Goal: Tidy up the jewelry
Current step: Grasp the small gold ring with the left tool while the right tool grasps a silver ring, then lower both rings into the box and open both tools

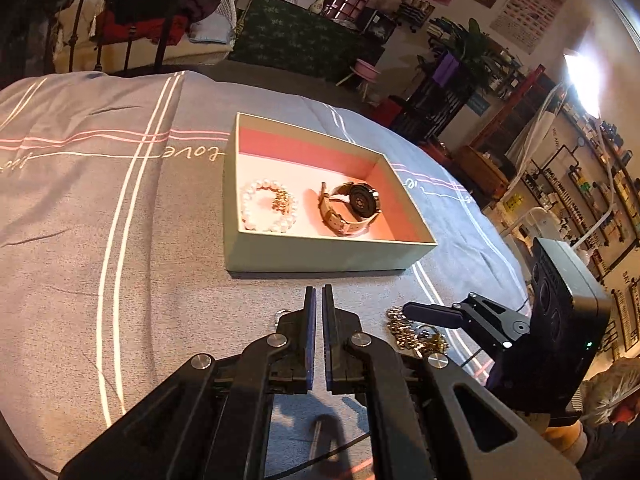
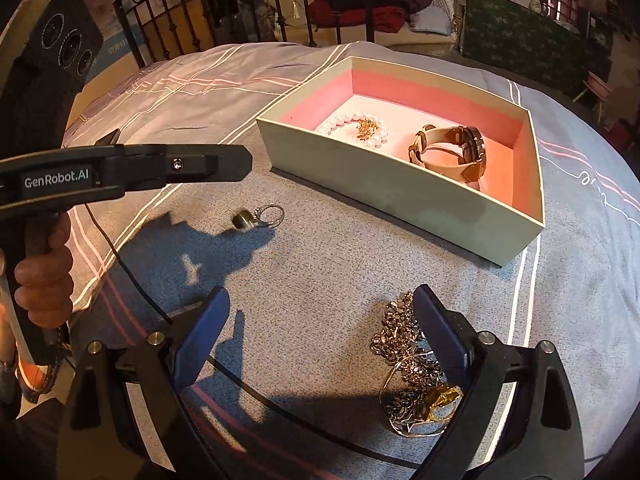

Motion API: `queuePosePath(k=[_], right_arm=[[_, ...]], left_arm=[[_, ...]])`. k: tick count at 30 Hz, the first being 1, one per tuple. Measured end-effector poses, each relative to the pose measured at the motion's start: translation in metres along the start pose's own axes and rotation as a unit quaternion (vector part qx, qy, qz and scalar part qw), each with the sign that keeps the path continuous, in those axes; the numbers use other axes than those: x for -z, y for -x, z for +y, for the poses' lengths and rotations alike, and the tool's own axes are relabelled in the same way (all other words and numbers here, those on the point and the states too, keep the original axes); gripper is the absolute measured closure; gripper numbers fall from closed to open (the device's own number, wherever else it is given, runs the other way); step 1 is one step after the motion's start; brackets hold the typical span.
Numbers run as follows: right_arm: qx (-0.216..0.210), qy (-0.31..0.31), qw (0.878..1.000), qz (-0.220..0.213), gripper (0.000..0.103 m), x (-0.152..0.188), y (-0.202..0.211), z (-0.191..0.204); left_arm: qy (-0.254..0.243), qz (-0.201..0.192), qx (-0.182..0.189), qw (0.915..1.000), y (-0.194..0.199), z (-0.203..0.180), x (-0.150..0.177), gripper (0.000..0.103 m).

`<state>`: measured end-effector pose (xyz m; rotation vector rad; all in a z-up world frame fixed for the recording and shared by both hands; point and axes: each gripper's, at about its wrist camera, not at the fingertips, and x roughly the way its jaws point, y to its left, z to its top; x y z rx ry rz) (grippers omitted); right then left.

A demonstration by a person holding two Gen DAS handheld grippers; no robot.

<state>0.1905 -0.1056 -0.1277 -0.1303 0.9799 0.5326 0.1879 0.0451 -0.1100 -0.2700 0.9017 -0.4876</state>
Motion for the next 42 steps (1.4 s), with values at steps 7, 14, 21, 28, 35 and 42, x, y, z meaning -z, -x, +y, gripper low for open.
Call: queuePosePath(k=[7, 14, 21, 28, 35, 42], right_arm=[[-0.001, 0.022, 0.999, 0.027, 0.012, -0.022, -0.03, 0.008], [0.006, 0.051, 0.998, 0.023, 0.023, -0.037, -0.047, 0.009], [-0.021, 0.077, 0.997, 0.011, 0.083, -0.046, -0.048, 0.022], [-0.022, 0.057, 0.998, -0.005, 0.083, -0.028, -0.02, 0.013], [-0.005, 0.027, 0.999, -0.032, 0.083, -0.021, 0.008, -0.005], [0.019, 0.007, 0.997, -0.069, 0.083, -0.038, 0.029, -0.018]], left_arm=[[0.004, 0.008, -0.036, 0.9993, 0.0, 0.012, 0.007, 0.1], [-0.034, 0.022, -0.093, 0.9949, 0.002, 0.01, 0.022, 0.074], [-0.034, 0.026, -0.108, 0.9932, 0.005, 0.013, 0.025, 0.074], [-0.045, 0.03, -0.101, 0.9934, -0.001, 0.003, 0.026, 0.074], [-0.066, 0.036, -0.102, 0.992, -0.012, -0.013, 0.022, 0.074], [-0.121, 0.009, -0.103, 0.9872, -0.015, -0.045, -0.002, 0.103]])
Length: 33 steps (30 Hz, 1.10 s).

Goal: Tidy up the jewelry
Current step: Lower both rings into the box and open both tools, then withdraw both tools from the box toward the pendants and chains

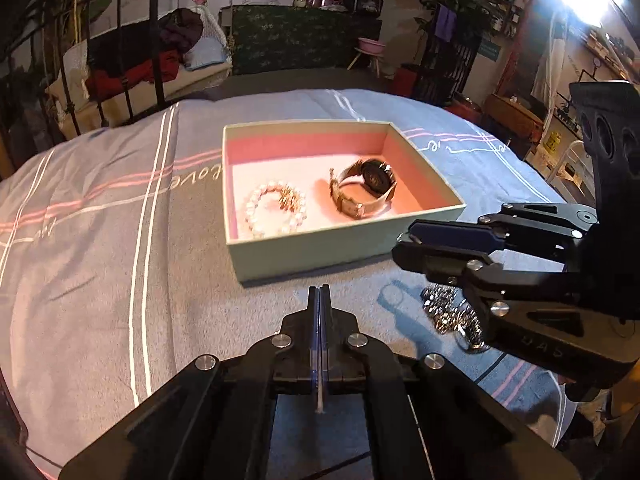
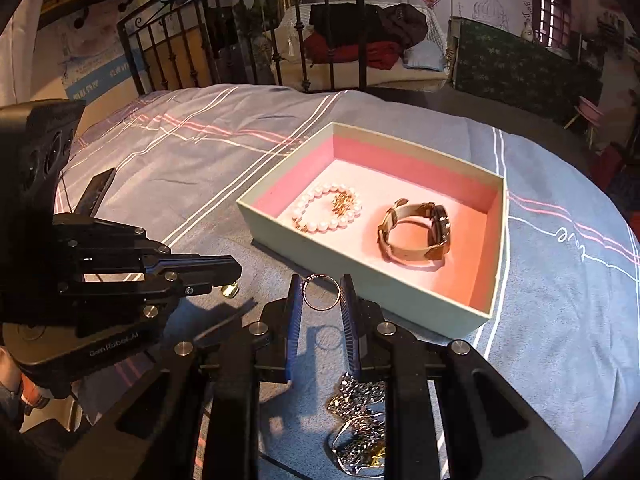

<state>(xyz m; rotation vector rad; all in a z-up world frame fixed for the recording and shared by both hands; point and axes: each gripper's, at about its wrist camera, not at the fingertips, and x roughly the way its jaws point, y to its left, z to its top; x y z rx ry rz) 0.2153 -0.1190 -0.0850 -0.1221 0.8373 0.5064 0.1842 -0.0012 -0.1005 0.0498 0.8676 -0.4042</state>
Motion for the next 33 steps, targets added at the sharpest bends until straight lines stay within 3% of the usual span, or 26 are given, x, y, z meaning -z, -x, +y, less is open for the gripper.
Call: queuePosePath(k=[5, 11, 18, 26, 27, 28, 29, 30, 33], right_arm=[[0.038, -0.015, 0.999, -0.027, 0.083, -0.023, 0.005, -0.016], [0.072, -0.022, 0.996, -0.037, 0.083, -0.052, -0.002, -0.041], [0.08, -0.026, 0.996, -0.008, 0.083, -0.055, -0.029, -0.054], [0.062, -0.031, 0.998, 0.004, 0.082, -0.046, -0.034, -0.058], [0.062, -0.031, 0.998, 0.006, 0.071, -0.045, -0.033, -0.058], [0.065, -0.031, 0.997, 0.004, 0.049, -0.044, -0.031, -0.058], [0.071, -0.03, 0.997, -0.004, 0.039, -0.042, -0.027, -0.057], [0.076, -0.028, 0.997, -0.012, 0.031, -0.039, -0.021, -0.056], [0.069, -0.03, 0.997, -0.022, 0.031, -0.027, -0.003, -0.053]], left_arm=[[-0.009, -0.037, 0.0, 0.9993, -0.001, -0.006, -0.045, 0.103], [0.006, -0.038, -0.009, 0.9992, -0.023, 0.0, -0.087, 0.103], [0.031, -0.015, -0.018, 0.9993, -0.046, 0.011, -0.089, 0.103], [0.044, -0.014, -0.019, 0.9988, -0.044, 0.016, -0.085, 0.102], [0.046, -0.016, -0.019, 0.9986, -0.041, 0.017, -0.083, 0.091], [0.049, -0.018, -0.017, 0.9985, -0.037, 0.018, -0.082, 0.08], [0.054, -0.023, -0.019, 0.9981, -0.032, 0.02, -0.079, 0.04], [0.059, -0.033, -0.025, 0.9974, -0.025, 0.021, -0.075, 0.02], [0.055, -0.047, -0.03, 0.997, -0.006, 0.022, -0.058, 0.021]])
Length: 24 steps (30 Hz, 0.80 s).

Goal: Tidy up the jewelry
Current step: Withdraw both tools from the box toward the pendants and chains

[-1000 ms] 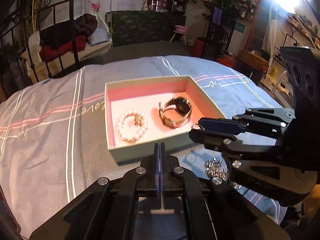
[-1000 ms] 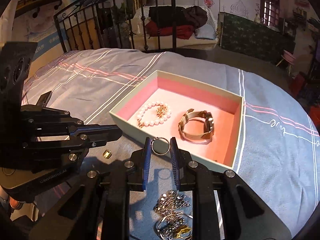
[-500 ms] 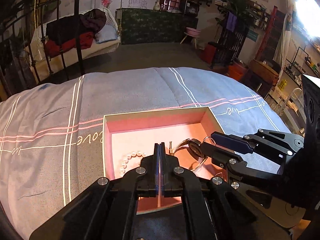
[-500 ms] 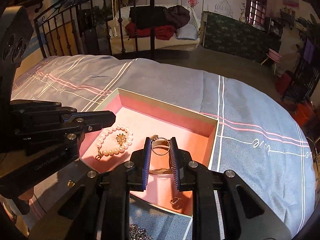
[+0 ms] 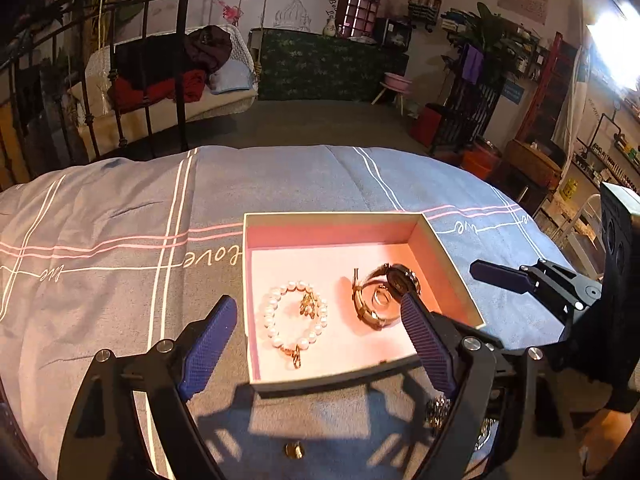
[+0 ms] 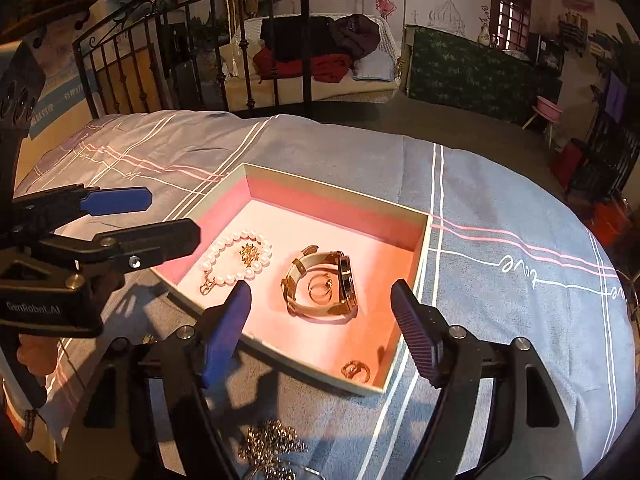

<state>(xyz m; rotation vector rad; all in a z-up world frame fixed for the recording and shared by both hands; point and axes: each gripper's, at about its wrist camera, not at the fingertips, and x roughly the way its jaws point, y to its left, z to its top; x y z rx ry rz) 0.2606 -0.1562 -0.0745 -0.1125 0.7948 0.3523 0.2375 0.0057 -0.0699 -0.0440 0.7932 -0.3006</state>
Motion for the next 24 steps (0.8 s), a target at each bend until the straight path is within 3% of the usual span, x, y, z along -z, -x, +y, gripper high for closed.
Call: queuePosePath(k=[4, 8, 13, 19, 22, 24], right_arm=[[-0.01, -0.021, 1.0, -0.004, 0.031, 0.028, 0.024, -0.005], [-0.013, -0.054, 0.998, 0.01, 0.031, 0.063, 0.036, -0.014], [-0.015, -0.083, 0.996, 0.032, 0.031, 0.102, 0.045, -0.019], [-0.017, -0.101, 0.993, 0.05, 0.031, 0.125, 0.048, -0.021], [-0.019, -0.102, 0.993, 0.048, 0.031, 0.125, 0.049, -0.02], [-0.022, -0.098, 0.994, 0.048, 0.031, 0.123, 0.048, -0.018]], left_arm=[[-0.01, 0.011, -0.008, 0.9999, 0.016, 0.003, 0.037, 0.021], [-0.021, 0.05, -0.027, 0.9982, 0.007, 0.004, 0.075, 0.022], [-0.03, 0.07, -0.037, 0.9964, -0.006, 0.004, 0.094, 0.031], [-0.054, 0.073, -0.034, 0.9953, -0.013, -0.004, 0.093, 0.054], [-0.053, 0.068, -0.027, 0.9959, -0.01, -0.005, 0.095, 0.072], [-0.049, 0.066, -0.023, 0.9964, -0.008, -0.003, 0.097, 0.092]])
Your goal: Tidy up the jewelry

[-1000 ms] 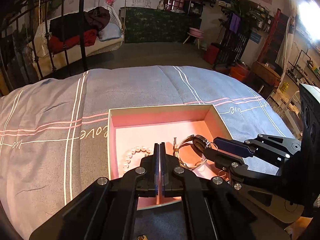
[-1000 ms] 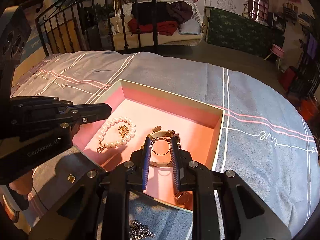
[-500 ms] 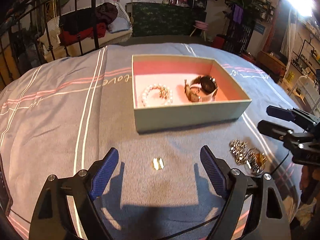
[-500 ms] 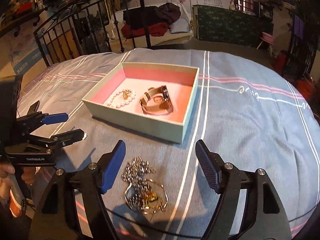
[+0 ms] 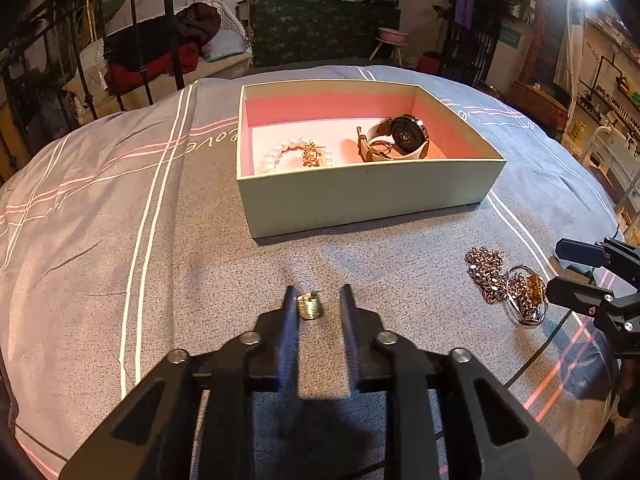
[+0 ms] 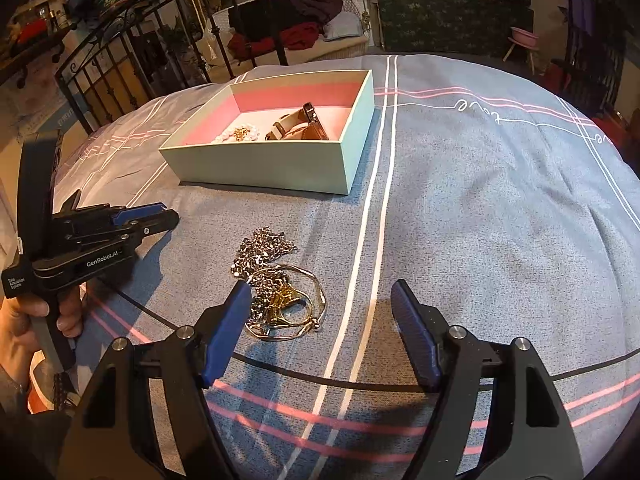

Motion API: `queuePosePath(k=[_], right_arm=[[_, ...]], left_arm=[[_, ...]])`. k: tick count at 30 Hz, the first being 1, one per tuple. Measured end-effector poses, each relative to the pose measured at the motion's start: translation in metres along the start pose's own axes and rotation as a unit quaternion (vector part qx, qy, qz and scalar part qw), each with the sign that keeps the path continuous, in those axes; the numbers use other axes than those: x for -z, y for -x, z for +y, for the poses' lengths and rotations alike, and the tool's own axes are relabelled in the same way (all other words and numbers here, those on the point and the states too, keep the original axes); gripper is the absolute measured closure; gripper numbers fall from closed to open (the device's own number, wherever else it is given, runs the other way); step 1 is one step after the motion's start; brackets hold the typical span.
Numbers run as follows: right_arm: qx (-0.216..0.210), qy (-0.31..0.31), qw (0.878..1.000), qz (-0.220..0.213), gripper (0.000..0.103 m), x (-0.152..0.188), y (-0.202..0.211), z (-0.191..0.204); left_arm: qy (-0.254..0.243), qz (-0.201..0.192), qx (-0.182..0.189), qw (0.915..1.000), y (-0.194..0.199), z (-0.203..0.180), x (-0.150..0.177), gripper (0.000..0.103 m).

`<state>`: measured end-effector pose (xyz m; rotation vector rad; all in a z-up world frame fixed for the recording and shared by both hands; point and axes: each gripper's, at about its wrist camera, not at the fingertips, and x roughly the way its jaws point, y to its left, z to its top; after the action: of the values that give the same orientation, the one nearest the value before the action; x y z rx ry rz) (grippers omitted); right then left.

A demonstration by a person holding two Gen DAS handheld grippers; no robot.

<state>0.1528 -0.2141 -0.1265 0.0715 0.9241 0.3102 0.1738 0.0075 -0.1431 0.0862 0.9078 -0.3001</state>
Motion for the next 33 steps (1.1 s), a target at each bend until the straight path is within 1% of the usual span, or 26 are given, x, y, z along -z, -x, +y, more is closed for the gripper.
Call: queuePosePath(k=[5, 8, 10, 11, 12, 16, 17, 18, 19, 22, 26, 28, 33], right_arm=[[0.002, 0.014, 1.0, 0.004, 0.031, -0.001, -0.001, 0.006], [0.006, 0.027, 1.0, 0.006, 0.031, -0.001, -0.001, 0.01], [0.007, 0.035, 0.999, 0.012, 0.032, 0.0, -0.003, 0.011], [0.006, 0.037, 0.999, 0.014, 0.033, 0.0, -0.004, 0.012], [0.005, 0.04, 0.999, 0.016, 0.04, 0.0, -0.005, 0.013], [0.003, 0.055, 0.998, 0.018, 0.045, -0.003, -0.01, 0.018], [0.003, 0.059, 0.998, 0.021, 0.046, -0.003, -0.012, 0.019], [0.004, 0.063, 0.998, 0.026, 0.048, -0.003, -0.015, 0.02], [0.006, 0.068, 0.997, 0.033, 0.056, -0.002, -0.019, 0.021], [0.004, 0.072, 0.997, 0.032, 0.066, -0.001, -0.02, 0.022], [-0.001, 0.064, 0.998, 0.029, 0.072, 0.0, -0.017, 0.018], [-0.002, 0.062, 0.998, 0.03, 0.078, 0.0, -0.015, 0.016], [-0.007, 0.053, 0.998, 0.034, 0.079, 0.001, -0.014, 0.014]], left_arm=[[0.011, -0.003, 0.01, 0.9999, 0.004, -0.001, 0.002, 0.092], [0.019, -0.002, 0.032, 0.9993, 0.008, -0.007, 0.0, 0.092], [0.014, -0.002, 0.041, 0.999, 0.009, -0.015, -0.001, 0.092], [0.008, -0.003, 0.043, 0.9991, 0.009, -0.02, -0.001, 0.092], [0.001, -0.004, 0.045, 0.999, 0.009, -0.026, -0.002, 0.092], [-0.012, -0.005, 0.055, 0.9984, 0.011, -0.04, -0.001, 0.092], [-0.014, -0.004, 0.058, 0.9982, 0.011, -0.042, 0.0, 0.092], [-0.015, -0.004, 0.06, 0.9981, 0.01, -0.044, 0.0, 0.092], [-0.014, -0.003, 0.06, 0.9981, 0.01, -0.045, 0.0, 0.092], [-0.011, 0.0, 0.061, 0.998, 0.01, -0.045, 0.001, 0.092], [-0.008, 0.005, 0.06, 0.9982, 0.006, -0.043, 0.001, 0.092], [-0.007, 0.005, 0.061, 0.9981, 0.006, -0.043, 0.001, 0.092], [-0.013, 0.006, 0.057, 0.9983, 0.007, -0.045, 0.003, 0.092]])
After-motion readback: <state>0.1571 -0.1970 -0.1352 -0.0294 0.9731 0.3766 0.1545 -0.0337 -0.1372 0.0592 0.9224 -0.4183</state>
